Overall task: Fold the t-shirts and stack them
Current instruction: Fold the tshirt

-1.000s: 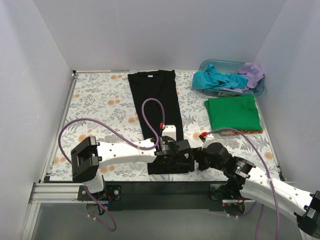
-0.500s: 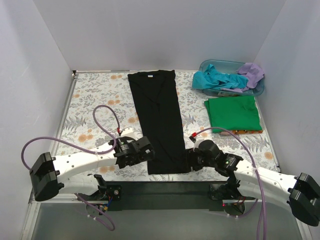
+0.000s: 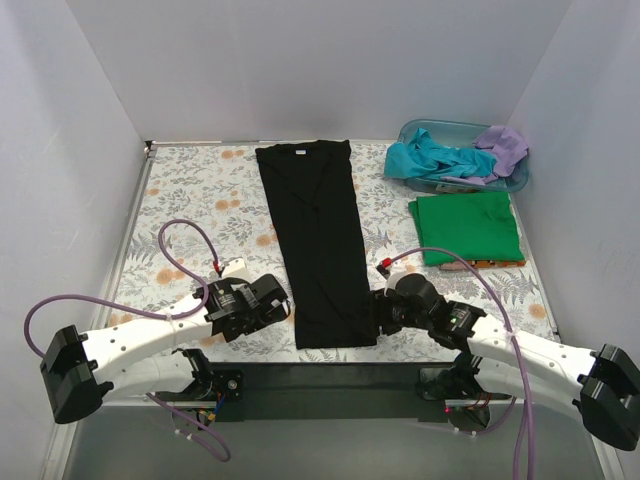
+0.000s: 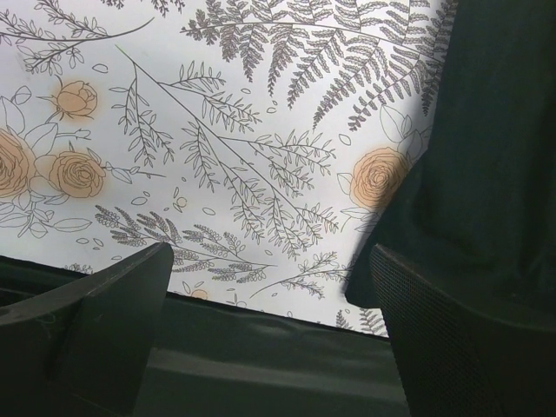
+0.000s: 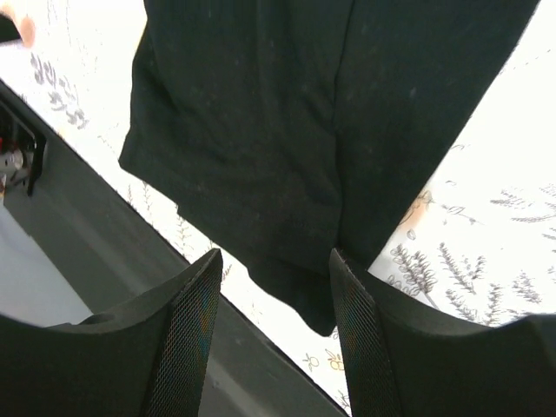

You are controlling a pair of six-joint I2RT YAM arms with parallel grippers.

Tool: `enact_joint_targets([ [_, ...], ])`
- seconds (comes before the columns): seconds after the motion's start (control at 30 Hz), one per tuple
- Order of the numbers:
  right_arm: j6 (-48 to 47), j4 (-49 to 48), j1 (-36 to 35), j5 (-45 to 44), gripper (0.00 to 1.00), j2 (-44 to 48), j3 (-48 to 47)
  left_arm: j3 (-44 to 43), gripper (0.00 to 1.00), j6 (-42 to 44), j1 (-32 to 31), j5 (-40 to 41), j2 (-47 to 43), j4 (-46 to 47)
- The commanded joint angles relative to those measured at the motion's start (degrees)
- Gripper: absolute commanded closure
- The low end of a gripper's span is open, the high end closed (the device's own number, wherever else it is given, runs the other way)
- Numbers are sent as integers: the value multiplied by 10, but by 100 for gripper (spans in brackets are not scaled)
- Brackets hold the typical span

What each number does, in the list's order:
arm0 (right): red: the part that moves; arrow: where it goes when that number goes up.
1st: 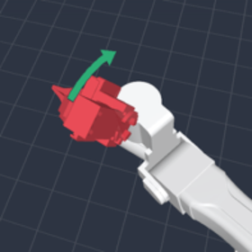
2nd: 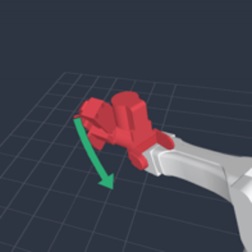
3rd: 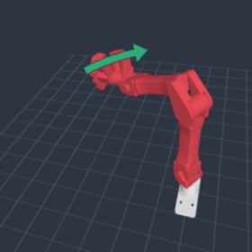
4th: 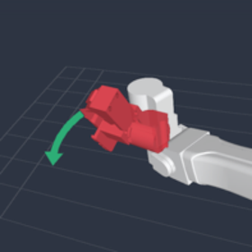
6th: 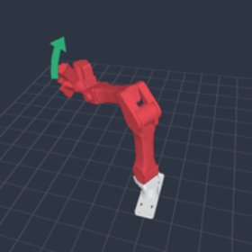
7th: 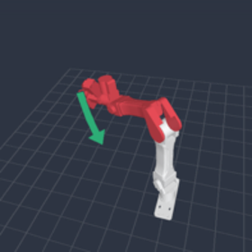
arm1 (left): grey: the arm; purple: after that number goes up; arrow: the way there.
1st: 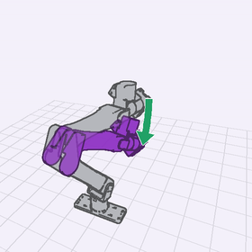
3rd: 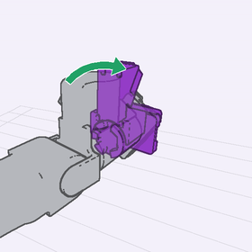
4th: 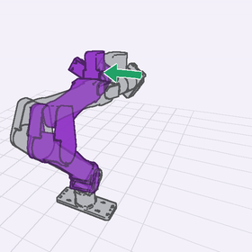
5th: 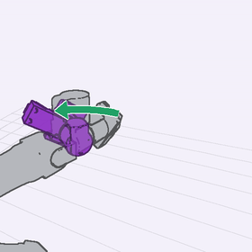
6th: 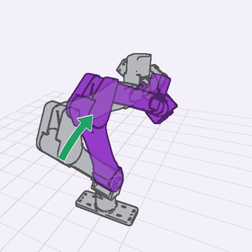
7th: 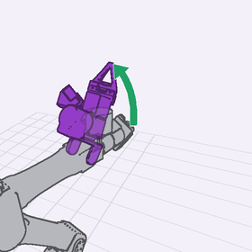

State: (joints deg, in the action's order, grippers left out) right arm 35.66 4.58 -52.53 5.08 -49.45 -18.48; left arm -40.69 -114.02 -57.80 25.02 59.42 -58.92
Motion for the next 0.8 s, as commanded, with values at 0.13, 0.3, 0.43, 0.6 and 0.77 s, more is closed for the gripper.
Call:
enact_joint_targets([
  [0.13, -27, 27, -2, -18, 40, 2, -49, 10, 2, -118, 4, 8, -18, -9],
  [0.3, -25, -4, -4, 5, 43, -42, -38, 11, 2, -113, 4, 7, -20, -1],
  [0.43, -24, -13, -4, 5, 46, -61, -36, 13, 2, -114, 5, 7, -22, -2],
  [0.6, -17, -19, -4, 12, 51, -80, -26, 18, 2, -116, 6, 7, -26, -3],
  [0.77, -9, -21, -4, 14, 52, -86, -16, 18, 2, -118, 5, 7, -29, -6],
])
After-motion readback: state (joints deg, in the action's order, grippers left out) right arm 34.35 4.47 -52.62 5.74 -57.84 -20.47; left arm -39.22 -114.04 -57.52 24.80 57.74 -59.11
